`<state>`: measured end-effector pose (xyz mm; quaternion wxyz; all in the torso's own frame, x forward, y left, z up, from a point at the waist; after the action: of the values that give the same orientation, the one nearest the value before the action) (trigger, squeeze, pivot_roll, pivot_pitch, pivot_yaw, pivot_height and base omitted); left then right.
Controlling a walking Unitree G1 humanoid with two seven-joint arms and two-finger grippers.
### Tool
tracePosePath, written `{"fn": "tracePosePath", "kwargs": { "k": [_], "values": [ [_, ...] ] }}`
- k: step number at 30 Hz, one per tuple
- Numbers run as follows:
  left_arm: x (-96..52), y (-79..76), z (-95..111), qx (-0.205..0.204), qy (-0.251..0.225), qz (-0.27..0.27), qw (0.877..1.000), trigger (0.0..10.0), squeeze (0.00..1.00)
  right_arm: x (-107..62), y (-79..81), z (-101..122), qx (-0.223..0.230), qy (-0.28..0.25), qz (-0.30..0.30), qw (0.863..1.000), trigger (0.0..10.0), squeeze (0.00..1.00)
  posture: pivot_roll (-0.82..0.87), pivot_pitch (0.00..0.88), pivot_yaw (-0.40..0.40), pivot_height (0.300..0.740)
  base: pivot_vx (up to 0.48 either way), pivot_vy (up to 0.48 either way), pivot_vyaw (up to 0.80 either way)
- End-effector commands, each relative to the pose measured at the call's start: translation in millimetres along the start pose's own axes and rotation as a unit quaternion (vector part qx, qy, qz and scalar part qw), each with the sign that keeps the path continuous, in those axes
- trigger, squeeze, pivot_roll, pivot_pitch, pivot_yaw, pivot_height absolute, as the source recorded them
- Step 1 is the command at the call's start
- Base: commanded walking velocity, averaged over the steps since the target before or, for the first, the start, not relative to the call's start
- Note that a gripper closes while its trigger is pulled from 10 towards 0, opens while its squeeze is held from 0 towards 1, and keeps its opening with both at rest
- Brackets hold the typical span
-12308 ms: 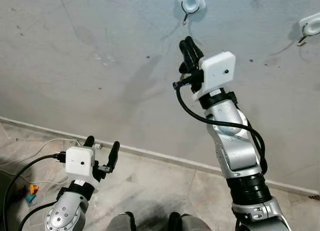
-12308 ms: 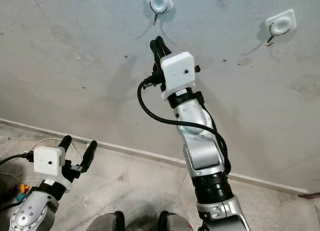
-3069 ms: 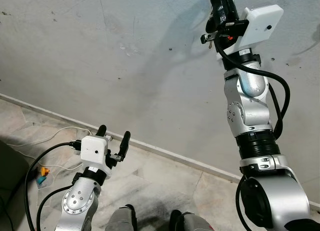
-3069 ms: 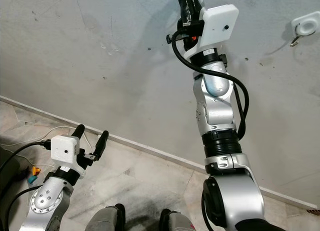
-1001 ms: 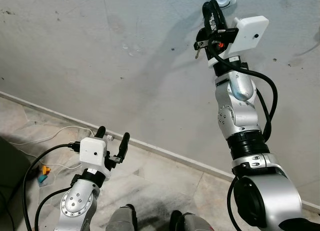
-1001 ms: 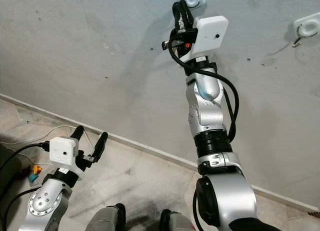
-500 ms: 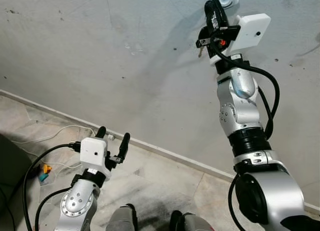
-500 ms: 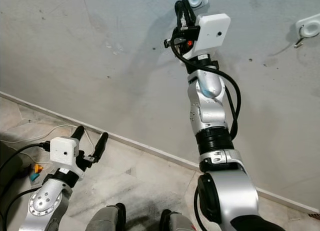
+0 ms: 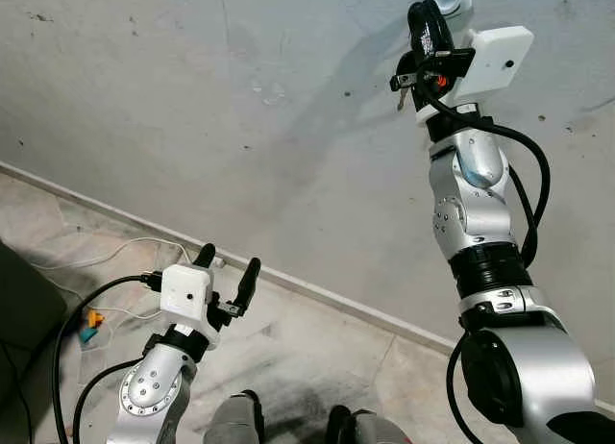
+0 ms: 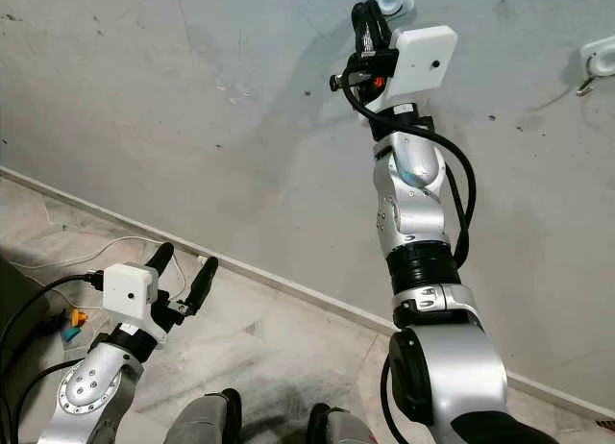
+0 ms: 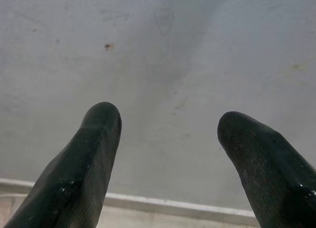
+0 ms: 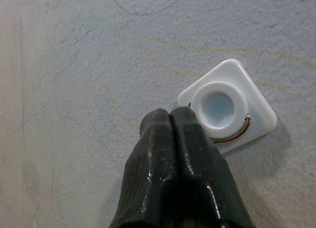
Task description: Hang keys on a hook
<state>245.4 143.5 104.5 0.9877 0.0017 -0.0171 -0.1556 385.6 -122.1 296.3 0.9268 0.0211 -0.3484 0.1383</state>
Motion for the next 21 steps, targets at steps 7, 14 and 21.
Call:
{"fn": "tracePosePath", "kwargs": {
  "k": [7,14,21],
  "values": [
    [13.7,-16.3,22.3,0.012,-0.036,-0.031,0.999,10.0,0.00,8.1,2.1,19.9,-0.022,-0.041,-0.003,0.999,10.0,0.00,0.14,0.178,-0.004,0.740,0.000,0.000,0.00],
    [16.4,-22.8,29.1,0.004,-0.044,-0.049,0.998,10.0,0.00,15.6,3.5,35.3,-0.012,-0.067,0.003,0.998,10.0,0.00,0.13,0.174,-0.012,0.740,0.000,0.000,0.00],
    [13.8,-22.7,23.7,0.003,-0.032,-0.057,0.998,10.0,0.00,15.1,-2.4,40.0,-0.010,-0.071,0.002,0.997,10.0,0.00,0.13,0.172,-0.015,0.740,0.000,0.000,0.00]
  ]
}}
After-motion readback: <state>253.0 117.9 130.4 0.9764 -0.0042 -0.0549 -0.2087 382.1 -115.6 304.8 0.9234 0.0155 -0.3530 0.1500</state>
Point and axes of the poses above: a point about 5 cm out from each wrist's last joint towards the gripper, its own x axis pointing out of the wrist towards the gripper, its own z axis along the axis of the wrist's last joint, y = z × x, the point moved 1 cm from there along x, pointing out of the wrist towards the gripper
